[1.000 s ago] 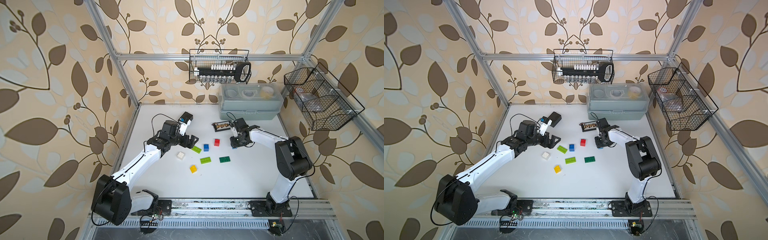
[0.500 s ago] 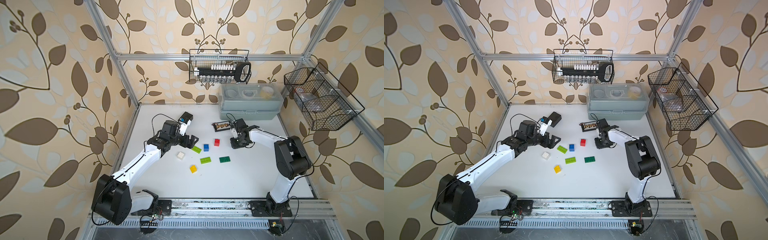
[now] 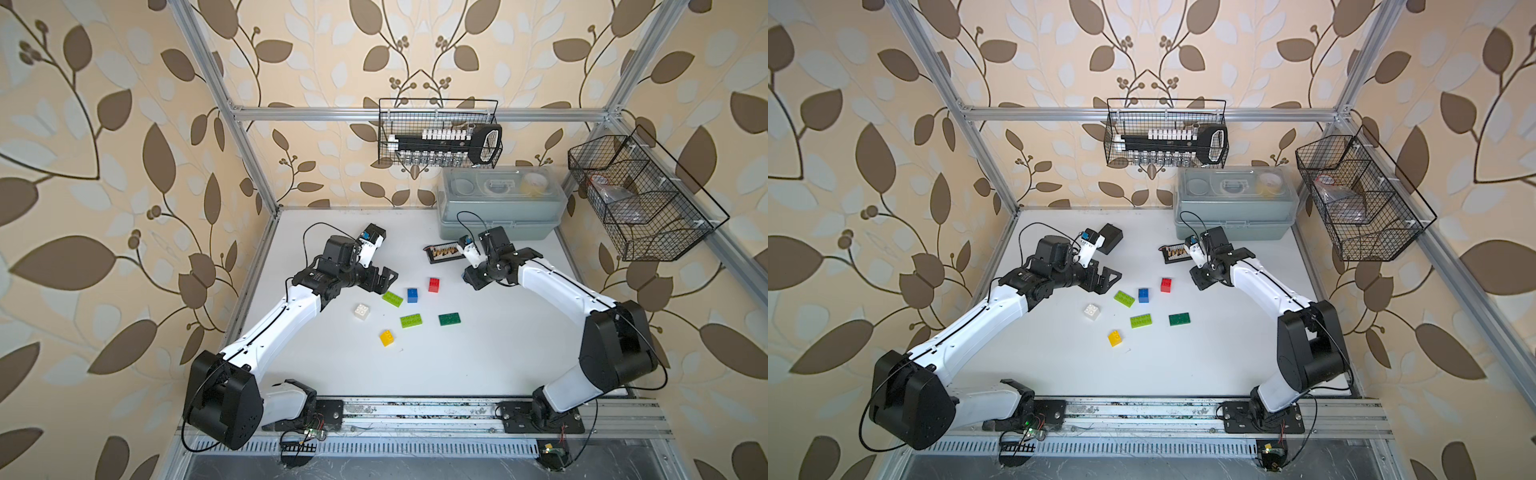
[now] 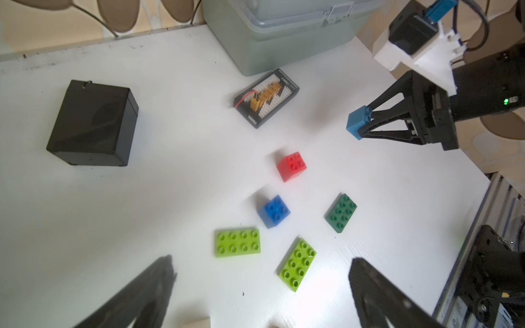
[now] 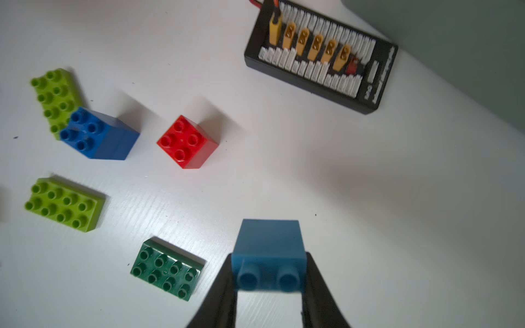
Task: Assemble a fork with lego
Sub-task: Pick up the lego brick from the center of the board, then assemble the lego brick with the lego brick.
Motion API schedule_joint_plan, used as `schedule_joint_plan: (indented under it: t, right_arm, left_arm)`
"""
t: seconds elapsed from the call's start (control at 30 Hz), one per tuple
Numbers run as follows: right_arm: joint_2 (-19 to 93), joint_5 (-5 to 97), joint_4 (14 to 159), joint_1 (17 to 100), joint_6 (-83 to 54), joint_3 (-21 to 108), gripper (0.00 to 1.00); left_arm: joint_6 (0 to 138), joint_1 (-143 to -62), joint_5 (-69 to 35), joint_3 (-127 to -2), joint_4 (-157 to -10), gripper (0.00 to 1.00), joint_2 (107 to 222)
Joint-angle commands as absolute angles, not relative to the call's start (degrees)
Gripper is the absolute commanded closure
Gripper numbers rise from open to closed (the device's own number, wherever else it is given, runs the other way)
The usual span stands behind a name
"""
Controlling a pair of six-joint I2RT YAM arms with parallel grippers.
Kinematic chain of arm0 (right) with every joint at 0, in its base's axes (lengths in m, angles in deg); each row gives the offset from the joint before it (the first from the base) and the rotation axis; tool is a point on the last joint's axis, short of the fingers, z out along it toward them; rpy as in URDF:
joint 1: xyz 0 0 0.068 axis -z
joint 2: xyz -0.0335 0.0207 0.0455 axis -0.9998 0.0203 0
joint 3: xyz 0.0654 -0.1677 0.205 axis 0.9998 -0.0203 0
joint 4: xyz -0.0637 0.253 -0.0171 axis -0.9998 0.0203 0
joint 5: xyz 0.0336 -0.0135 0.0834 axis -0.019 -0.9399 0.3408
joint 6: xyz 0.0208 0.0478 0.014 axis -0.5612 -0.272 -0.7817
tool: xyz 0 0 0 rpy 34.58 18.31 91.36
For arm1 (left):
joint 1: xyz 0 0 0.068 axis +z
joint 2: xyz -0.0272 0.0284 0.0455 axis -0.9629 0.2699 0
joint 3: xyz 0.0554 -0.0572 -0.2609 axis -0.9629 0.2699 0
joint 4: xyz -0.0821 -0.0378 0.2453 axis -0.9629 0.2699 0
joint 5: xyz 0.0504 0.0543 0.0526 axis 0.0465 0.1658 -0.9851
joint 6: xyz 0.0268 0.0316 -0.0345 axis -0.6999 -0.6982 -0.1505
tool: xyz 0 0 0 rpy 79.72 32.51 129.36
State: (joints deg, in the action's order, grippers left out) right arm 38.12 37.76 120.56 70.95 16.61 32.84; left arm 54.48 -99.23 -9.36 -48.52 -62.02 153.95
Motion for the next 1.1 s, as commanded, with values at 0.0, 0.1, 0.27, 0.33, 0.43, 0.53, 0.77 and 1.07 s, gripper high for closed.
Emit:
schedule_joint_plan:
  t: [0.0, 0.1, 0.27, 0.33, 0.43, 0.53, 0.77, 1.07]
  right_arm:
    - [34.3, 42.1, 122.2, 70.6, 29.1, 30.7, 1.0]
    - [31.0, 44.7, 123.2, 70.3, 35.9, 29.7, 1.0]
    - [27.8, 49.7, 127.6, 69.6, 47.1, 28.7, 1.0]
    - [27.6, 50.4, 129.8, 68.7, 51.7, 28.5, 1.0]
    - [27.8, 51.5, 131.1, 67.7, 56.1, 27.8, 1.0]
    - [27.9, 52.0, 131.5, 66.4, 60.5, 26.5, 1.0]
    - [30.6, 51.1, 127.7, 64.3, 65.2, 23.4, 1.0]
    - [35.3, 47.9, 123.2, 63.1, 70.3, 19.8, 1.0]
  left_arm:
    - [51.2, -99.9, -5.4, -52.2, -59.2, 0.01, 151.9]
    - [50.3, -99.9, -3.5, -53.4, -57.8, 0.01, 151.4]
    - [48.7, -100.3, -1.5, -53.2, -56.1, 0.01, 150.6]
    - [47.8, -100.5, -1.7, -52.2, -56.0, 0.01, 150.1]
    - [45.6, -100.9, -2.7, -50.3, -55.3, 0.01, 149.2]
    - [44.8, -101.1, -3.2, -48.7, -55.2, 0.01, 148.4]
    - [45.1, -101.8, -2.9, -44.7, -56.4, 0.01, 147.5]
    - [46.4, -102.3, -3.6, -40.8, -58.3, 0.01, 147.1]
